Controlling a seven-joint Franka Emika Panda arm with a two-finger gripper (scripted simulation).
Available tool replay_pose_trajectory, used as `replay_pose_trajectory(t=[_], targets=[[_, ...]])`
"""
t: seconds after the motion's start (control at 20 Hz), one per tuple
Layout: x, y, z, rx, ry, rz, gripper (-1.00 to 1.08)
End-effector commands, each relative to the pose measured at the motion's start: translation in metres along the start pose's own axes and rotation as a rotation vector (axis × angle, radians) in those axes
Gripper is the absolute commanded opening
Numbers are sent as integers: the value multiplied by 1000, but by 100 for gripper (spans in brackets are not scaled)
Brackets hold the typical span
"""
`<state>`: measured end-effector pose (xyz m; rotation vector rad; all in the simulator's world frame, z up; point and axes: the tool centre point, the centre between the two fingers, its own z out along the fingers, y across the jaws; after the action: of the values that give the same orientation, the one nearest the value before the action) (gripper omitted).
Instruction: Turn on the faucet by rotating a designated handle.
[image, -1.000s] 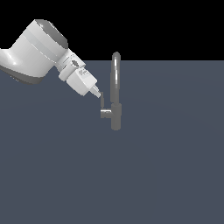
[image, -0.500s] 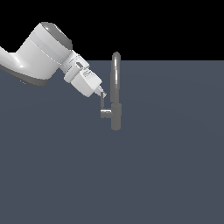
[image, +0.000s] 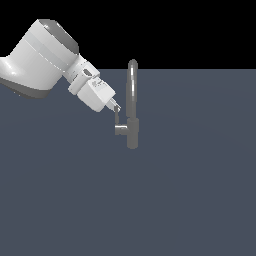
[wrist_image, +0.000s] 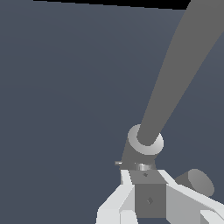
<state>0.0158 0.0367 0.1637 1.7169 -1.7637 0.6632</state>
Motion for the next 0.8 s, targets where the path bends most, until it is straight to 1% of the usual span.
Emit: replay_pose_trajectory(t=[0.0, 0.25, 0.3, 0.35, 0.75], targets=[[2, 9, -1, -4, 0, 1, -100], [4, 25, -3, -4, 0, 1, -100], [4, 25, -3, -4, 0, 1, -100], [4, 18, -5, 5, 1, 3, -100], [-5, 45, 4, 1, 1, 2, -100]])
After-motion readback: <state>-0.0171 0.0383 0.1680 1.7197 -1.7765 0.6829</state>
